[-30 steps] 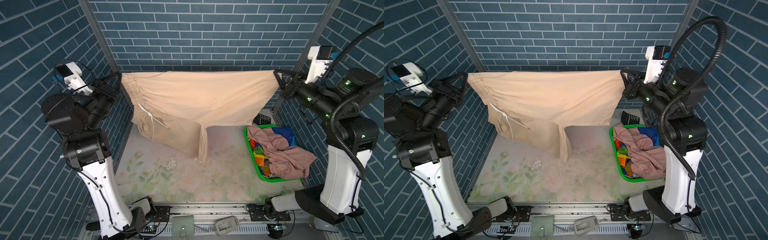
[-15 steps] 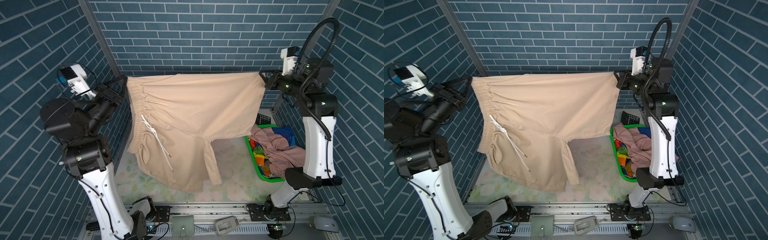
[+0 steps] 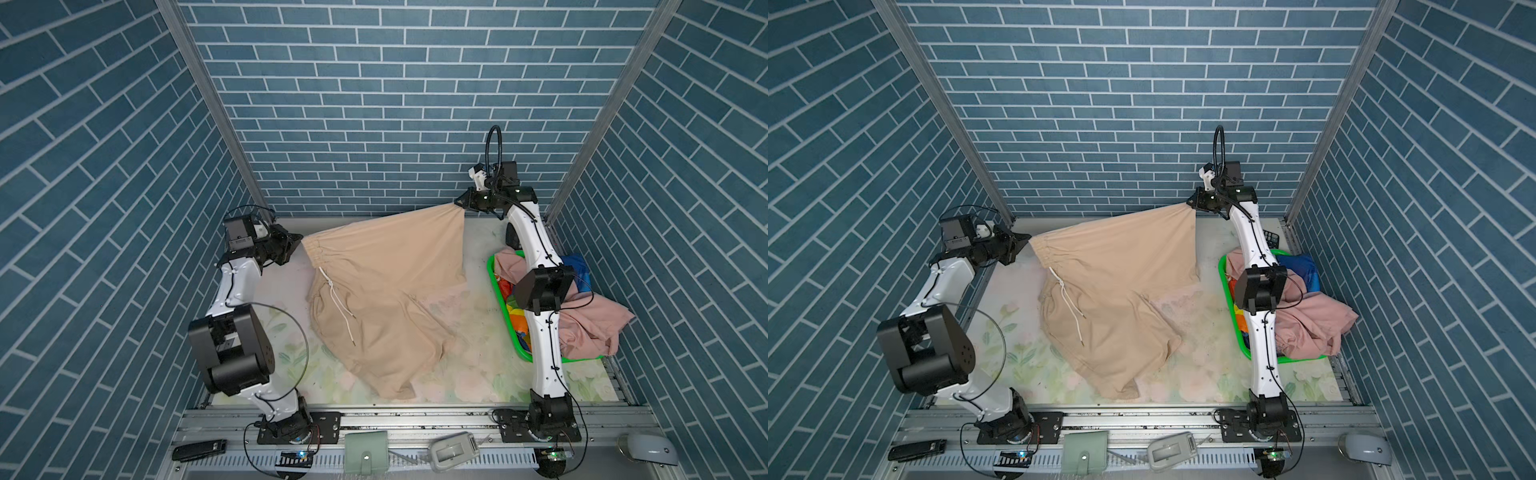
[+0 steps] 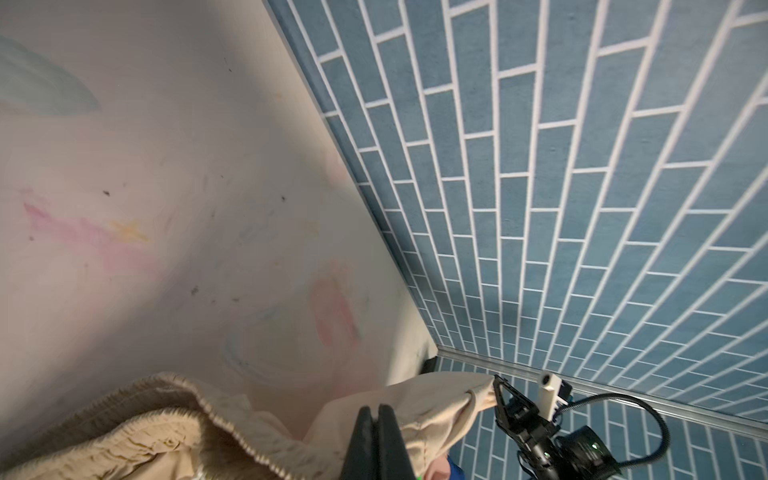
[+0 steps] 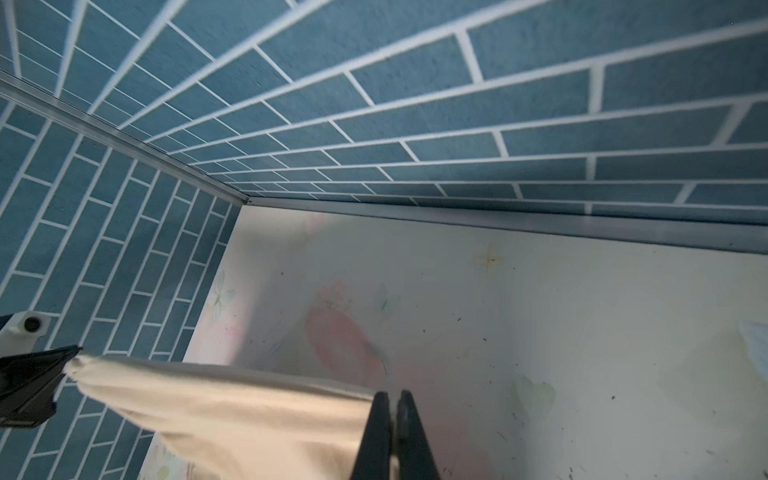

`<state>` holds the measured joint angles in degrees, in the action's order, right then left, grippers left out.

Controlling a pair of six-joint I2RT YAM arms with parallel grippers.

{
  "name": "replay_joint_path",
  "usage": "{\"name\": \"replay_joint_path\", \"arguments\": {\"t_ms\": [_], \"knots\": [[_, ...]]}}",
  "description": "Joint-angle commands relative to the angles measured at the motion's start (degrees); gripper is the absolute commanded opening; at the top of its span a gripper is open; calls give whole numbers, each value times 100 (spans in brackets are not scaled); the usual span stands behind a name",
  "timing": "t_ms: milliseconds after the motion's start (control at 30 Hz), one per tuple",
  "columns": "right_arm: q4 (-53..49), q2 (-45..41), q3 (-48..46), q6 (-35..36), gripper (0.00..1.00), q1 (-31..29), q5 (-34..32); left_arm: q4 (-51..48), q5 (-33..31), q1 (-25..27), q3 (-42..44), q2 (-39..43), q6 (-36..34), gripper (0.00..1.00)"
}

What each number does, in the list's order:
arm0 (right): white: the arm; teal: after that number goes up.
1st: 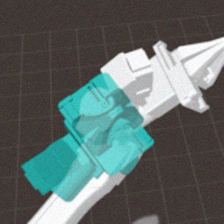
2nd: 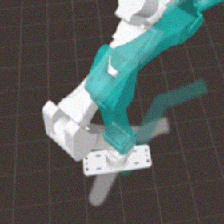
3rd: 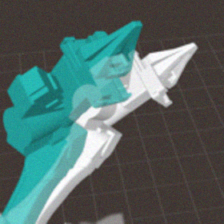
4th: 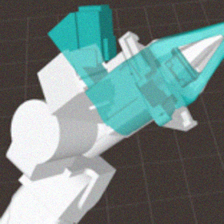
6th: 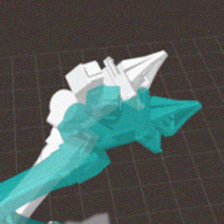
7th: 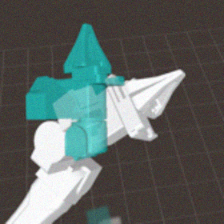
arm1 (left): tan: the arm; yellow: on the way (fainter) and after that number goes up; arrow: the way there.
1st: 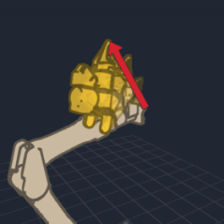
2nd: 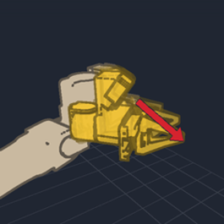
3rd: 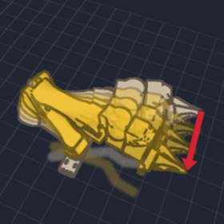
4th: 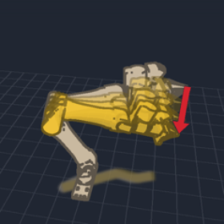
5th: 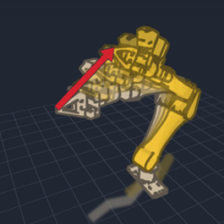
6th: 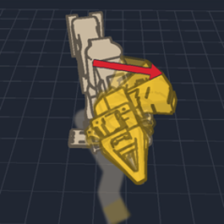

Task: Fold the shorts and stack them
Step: 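Lower the stretched shorts back onto the table with both grippers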

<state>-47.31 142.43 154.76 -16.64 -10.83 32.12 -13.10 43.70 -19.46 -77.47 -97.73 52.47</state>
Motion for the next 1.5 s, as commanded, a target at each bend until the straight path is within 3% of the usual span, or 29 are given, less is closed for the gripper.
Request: {"name": "replay_joint_path", "arguments": {"t_ms": [0, 267, 500, 700, 767, 867, 1000, 1167, 1300, 1467], "knots": [[788, -343, 63, 217, 0, 468, -1182, 113, -1016, -328, -736, -558, -580, 0], [1034, -241, 314, 325, 0, 439, -1331, -298, -1126, -374, -1663, -1659, -979, 0], [1461, -685, 406, 97, 0, 574, -1494, -432, -1226, -435, -2193, -1621, -1023, 0], [694, -989, 196, -192, 0, 477, -1149, -499, -1222, -652, -1900, -1570, -1096, 0], [542, -1554, -631, -85, 0, 266, -1123, -491, -1089, -690, -1778, -1554, -1138, 0], [1101, -2986, -2775, -63, 0, -164, -1410, -343, -830, -741, -1575, -1543, -1066, 0], [1899, -4823, -5463, -515, 0, -775, -1626, -30, -660, -730, -1196, -1384, -895, 0], [2450, -6373, -8123, -989, 0, -1691, -2016, -87, -707, -734, -867, -1205, -880, 0], [2960, -6742, -9776, -1543, 0, -2414, -2050, -145, -769, -728, -573, -1108, -855, 0], [3696, -6144, -10727, -2046, 0, -3166, -2083, -46, -876, -730, -21, -904, -736, 0]]}}
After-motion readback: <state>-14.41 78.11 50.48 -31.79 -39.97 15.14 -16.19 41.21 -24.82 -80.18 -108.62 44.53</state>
